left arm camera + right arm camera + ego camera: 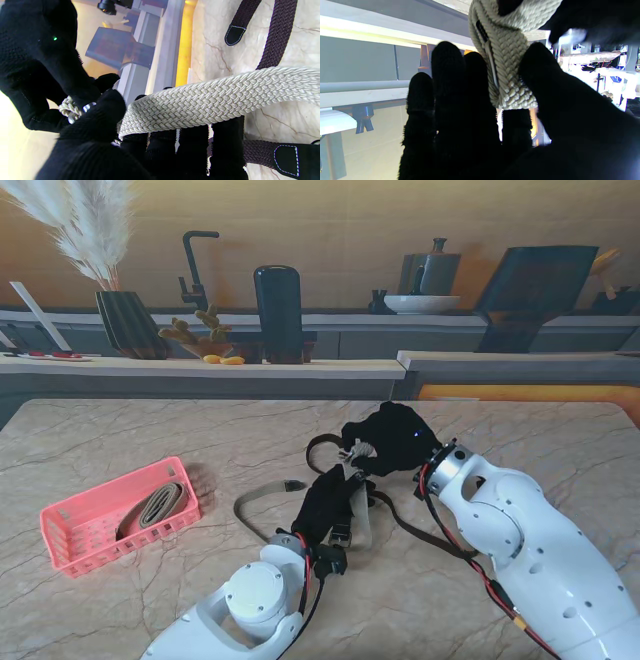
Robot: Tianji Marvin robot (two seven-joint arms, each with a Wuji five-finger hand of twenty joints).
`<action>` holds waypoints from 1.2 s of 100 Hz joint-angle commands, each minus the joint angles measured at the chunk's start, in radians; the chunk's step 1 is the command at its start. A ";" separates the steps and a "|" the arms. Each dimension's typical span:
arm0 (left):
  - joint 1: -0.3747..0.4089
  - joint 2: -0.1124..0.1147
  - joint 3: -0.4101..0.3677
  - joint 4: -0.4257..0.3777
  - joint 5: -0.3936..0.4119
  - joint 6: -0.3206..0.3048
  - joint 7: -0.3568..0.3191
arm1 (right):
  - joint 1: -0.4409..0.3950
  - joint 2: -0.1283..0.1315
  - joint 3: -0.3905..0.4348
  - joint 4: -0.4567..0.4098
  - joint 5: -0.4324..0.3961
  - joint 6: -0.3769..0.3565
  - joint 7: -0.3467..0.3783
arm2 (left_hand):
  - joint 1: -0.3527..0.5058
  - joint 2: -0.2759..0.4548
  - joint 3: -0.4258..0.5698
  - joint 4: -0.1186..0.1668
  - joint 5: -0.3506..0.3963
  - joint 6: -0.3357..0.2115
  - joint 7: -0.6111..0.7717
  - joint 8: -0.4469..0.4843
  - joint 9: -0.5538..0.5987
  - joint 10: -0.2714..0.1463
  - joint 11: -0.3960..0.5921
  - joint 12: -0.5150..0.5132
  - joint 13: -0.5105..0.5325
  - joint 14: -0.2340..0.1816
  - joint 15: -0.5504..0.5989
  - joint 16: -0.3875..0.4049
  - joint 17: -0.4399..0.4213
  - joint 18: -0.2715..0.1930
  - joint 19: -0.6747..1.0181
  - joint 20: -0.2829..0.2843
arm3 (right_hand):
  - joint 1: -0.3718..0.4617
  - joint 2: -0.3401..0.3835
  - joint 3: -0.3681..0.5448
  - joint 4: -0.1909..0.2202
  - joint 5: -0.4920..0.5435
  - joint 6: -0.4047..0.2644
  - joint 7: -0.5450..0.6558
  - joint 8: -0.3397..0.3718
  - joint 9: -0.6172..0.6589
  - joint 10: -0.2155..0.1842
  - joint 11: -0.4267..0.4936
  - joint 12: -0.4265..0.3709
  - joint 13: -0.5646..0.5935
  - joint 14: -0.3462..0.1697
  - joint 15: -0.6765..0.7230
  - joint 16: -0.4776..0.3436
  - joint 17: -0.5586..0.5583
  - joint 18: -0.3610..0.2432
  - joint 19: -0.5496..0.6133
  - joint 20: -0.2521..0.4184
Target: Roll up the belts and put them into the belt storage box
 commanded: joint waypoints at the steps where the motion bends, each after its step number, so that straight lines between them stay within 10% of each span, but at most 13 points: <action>1: 0.005 -0.006 -0.005 -0.013 -0.012 -0.019 -0.008 | -0.028 -0.002 -0.006 0.001 -0.009 0.001 0.001 | -0.093 -0.071 0.026 0.041 -0.066 -0.081 -0.089 -0.011 -0.041 -0.037 -0.030 -0.017 -0.028 -0.044 -0.030 -0.013 -0.014 -0.009 -0.018 -0.014 | 0.077 0.053 0.064 0.050 0.053 -0.057 0.111 0.013 0.022 -0.003 0.029 -0.011 0.031 -0.012 0.010 0.008 -0.011 0.001 0.022 -0.008; 47: 0.004 0.001 -0.012 -0.002 -0.021 -0.066 -0.032 | -0.081 -0.003 -0.015 -0.002 0.007 0.001 -0.006 | -0.425 -0.280 0.138 -0.009 -0.135 -0.081 -0.222 -0.063 -0.117 -0.050 -0.083 -0.026 -0.067 -0.074 -0.141 -0.017 -0.057 0.017 -0.088 -0.043 | 0.089 0.080 0.057 0.060 0.000 -0.028 0.070 -0.002 -0.030 0.002 -0.008 -0.027 -0.023 -0.012 -0.036 -0.011 -0.031 0.000 0.015 -0.008; 70: 0.015 -0.002 -0.020 -0.019 -0.056 -0.058 -0.021 | -0.097 -0.001 -0.028 -0.009 -0.004 -0.017 -0.011 | -0.416 -0.280 0.168 -0.016 -0.136 -0.077 -0.201 -0.051 -0.087 -0.052 -0.061 -0.017 -0.026 -0.079 -0.111 -0.003 -0.032 -0.001 -0.071 -0.037 | 0.029 -0.031 0.059 0.083 -0.066 0.008 0.018 0.003 -0.097 0.010 -0.041 -0.015 -0.066 -0.023 -0.087 -0.028 -0.040 -0.008 0.001 -0.007; 85: 0.022 -0.001 -0.028 -0.027 -0.099 -0.054 -0.030 | -0.110 0.004 -0.024 -0.021 -0.008 -0.027 0.012 | -0.404 -0.281 0.184 -0.017 -0.130 -0.077 -0.184 -0.041 -0.050 -0.056 -0.030 0.001 0.008 -0.081 -0.076 0.011 -0.011 -0.014 -0.042 -0.026 | -0.090 -0.090 0.090 0.104 -0.032 0.045 -0.166 0.128 -0.150 0.009 -0.018 -0.033 -0.092 -0.026 -0.112 -0.031 -0.048 -0.008 -0.017 0.001; 105: 0.025 0.006 -0.035 -0.036 -0.104 -0.043 -0.048 | -0.113 0.005 -0.023 -0.023 -0.007 -0.026 0.025 | -0.087 -0.255 0.303 0.023 -0.099 -0.073 -0.102 -0.003 0.041 -0.077 0.051 0.044 0.118 -0.095 0.038 0.043 0.095 -0.050 0.060 0.008 | -0.123 -0.067 0.075 0.128 -0.033 0.064 -0.221 0.159 -0.175 0.018 -0.028 -0.038 -0.113 -0.020 -0.125 -0.036 -0.054 -0.006 -0.025 0.003; 120: 0.022 0.010 -0.037 -0.038 -0.086 -0.020 -0.059 | -0.128 0.003 -0.002 -0.041 -0.014 -0.029 0.010 | 0.202 -0.243 0.331 -0.008 -0.081 -0.079 -0.017 0.024 0.166 -0.089 -0.083 0.258 0.184 -0.098 0.125 0.127 0.159 -0.052 0.109 0.004 | -0.142 -0.034 0.070 0.151 -0.065 0.033 -0.249 0.208 -0.207 0.010 -0.035 -0.035 -0.132 -0.019 -0.126 -0.033 -0.073 0.001 -0.034 0.012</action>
